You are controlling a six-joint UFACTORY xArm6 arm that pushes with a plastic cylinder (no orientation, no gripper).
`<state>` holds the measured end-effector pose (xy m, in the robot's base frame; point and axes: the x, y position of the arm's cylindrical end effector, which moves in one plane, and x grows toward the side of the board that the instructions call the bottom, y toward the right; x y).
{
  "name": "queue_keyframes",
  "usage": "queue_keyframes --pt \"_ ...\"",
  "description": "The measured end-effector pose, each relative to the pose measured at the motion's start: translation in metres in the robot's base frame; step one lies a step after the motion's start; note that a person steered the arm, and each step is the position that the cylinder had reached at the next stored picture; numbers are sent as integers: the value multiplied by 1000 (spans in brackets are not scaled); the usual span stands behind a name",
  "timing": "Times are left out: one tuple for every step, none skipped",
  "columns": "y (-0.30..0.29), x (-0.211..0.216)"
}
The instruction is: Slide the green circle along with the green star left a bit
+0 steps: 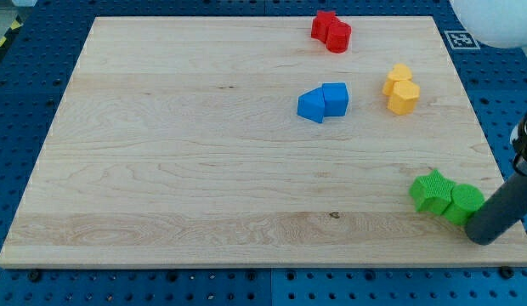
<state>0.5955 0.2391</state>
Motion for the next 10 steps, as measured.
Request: queue_keyframes --pt "0 -5" --pt "0 -13" --pt "0 -15" --pt "21 -15" --pt "43 -16" --pt "43 -17" --pt "43 -32" --pt "39 -36" --pt "20 -36" --pt "2 -36"
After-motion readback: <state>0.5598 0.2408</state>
